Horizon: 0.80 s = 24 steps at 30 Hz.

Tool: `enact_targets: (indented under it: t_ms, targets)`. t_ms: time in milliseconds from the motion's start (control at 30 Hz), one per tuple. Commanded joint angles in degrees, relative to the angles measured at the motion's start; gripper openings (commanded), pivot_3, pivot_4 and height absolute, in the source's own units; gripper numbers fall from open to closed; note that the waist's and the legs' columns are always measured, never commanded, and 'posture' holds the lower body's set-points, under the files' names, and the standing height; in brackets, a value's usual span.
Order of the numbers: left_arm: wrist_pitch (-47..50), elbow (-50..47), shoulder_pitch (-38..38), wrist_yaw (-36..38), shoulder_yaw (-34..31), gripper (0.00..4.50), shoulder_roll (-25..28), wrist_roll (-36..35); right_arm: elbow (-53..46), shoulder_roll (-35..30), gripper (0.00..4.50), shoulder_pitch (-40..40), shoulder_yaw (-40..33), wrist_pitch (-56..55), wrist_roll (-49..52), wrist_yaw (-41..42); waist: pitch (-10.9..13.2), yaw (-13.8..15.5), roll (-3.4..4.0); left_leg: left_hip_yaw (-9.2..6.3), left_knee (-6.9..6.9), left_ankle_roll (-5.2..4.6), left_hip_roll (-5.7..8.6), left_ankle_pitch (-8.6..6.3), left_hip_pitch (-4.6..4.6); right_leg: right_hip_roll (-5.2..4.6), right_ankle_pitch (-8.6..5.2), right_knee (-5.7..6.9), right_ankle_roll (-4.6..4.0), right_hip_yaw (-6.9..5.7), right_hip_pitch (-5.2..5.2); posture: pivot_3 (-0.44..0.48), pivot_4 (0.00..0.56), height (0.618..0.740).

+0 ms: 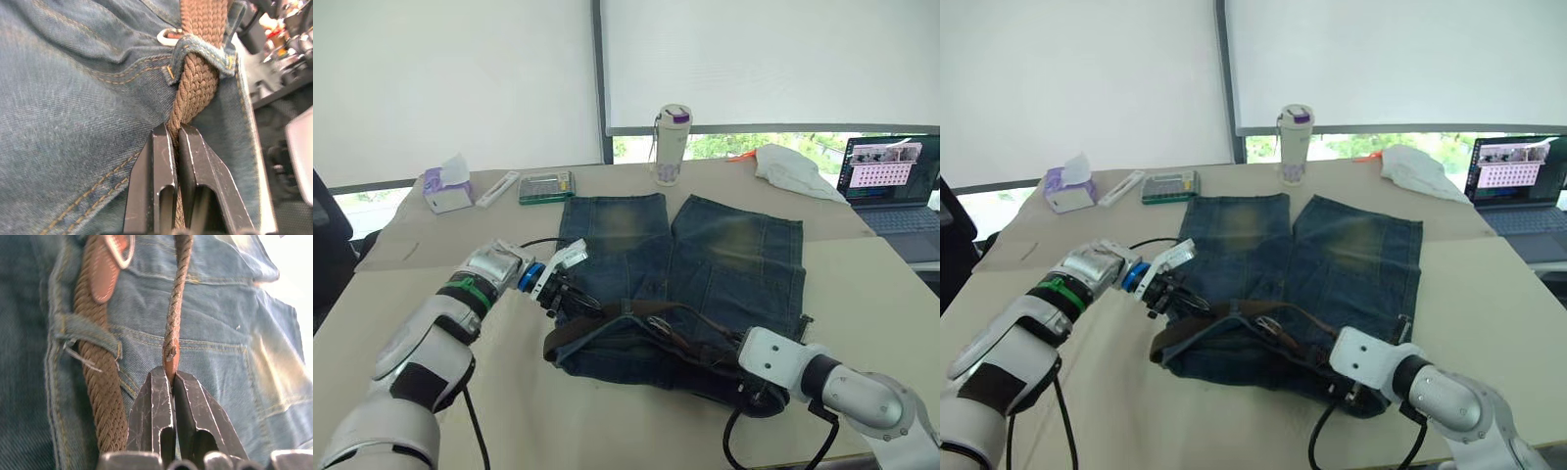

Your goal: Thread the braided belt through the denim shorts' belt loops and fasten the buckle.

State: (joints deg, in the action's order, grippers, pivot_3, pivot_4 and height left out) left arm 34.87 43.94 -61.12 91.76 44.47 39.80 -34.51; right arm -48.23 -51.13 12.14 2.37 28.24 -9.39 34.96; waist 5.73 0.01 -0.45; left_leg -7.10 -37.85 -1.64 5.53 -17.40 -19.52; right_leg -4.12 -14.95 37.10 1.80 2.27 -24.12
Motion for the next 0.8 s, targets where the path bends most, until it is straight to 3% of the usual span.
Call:
enact_targets:
  t_ms: [33, 167, 300, 367, 533, 800]
  targets:
    - [2.0, -4.1, -2.3, 0.7, 5.3, 0.06, 3.2, -7.4, 0.4, -1.1, 0.00, -1.2, 0.5, -4.6, -3.7, 0.0, 0.0, -0.1, 0.00, -0.02, 0.00, 0.00, -0.01, 0.00, 0.00, 0.01, 0.00, 0.01, 0.00, 0.01, 0.00, 0.000, 0.150, 0.740]
    - [3.3, 0.5, -3.4, 0.7, 2.7, 0.06, 0.9, -8.7, -1.0, -2.5, 0.00, 0.7, -0.9, -6.2, -6.5, 0.9, 0.0, 0.4, 0.00, -0.03, -0.04, 0.00, 0.12, 0.00, 0.01, -0.03, -0.01, -0.01, 0.02, -0.04, 0.02, 0.000, 0.150, 0.740]
    - [-16.1, -1.3, 2.1, 0.7, -2.1, 0.06, -0.8, 0.5, -1.7, -0.3, 0.00, 2.7, 0.0, -5.4, -7.4, 0.6, 0.0, 0.5, 0.00, -0.05, -0.04, 0.01, 0.17, 0.01, 0.01, -0.08, -0.01, -0.02, 0.02, -0.03, 0.00, 0.000, 0.150, 0.740]
    - [-18.0, -5.6, 4.5, 0.7, -1.9, 0.06, 1.0, 0.6, -1.9, 2.6, 0.00, 0.5, 1.0, -3.4, -6.4, 0.2, 0.0, 0.5, 0.01, 0.00, -0.02, 0.03, 0.14, 0.01, 0.07, -0.18, -0.01, -0.11, 0.02, 0.08, 0.02, 0.000, 0.150, 0.740]
    - [-19.2, -9.3, 8.8, 0.7, -3.7, 1.70, 2.2, 3.0, -1.7, 4.9, 0.00, -1.2, 1.7, -2.8, -6.2, 2.1, 0.0, 0.7, 0.02, -0.02, -0.01, 0.04, 0.02, 0.00, 0.03, -0.16, -0.01, -0.02, 0.02, 0.11, 0.03, 0.000, 0.150, 0.740]
    - [-20.7, -9.8, 11.1, 0.7, -8.2, 1.70, 1.8, 7.4, -1.1, 5.5, 0.00, -1.8, 1.0, -2.7, -5.3, 3.9, 0.0, 0.6, 0.04, -0.04, -0.03, 0.03, 0.10, -0.01, 0.05, -0.12, -0.01, -0.02, 0.02, 0.03, 0.05, 0.000, 0.150, 0.740]
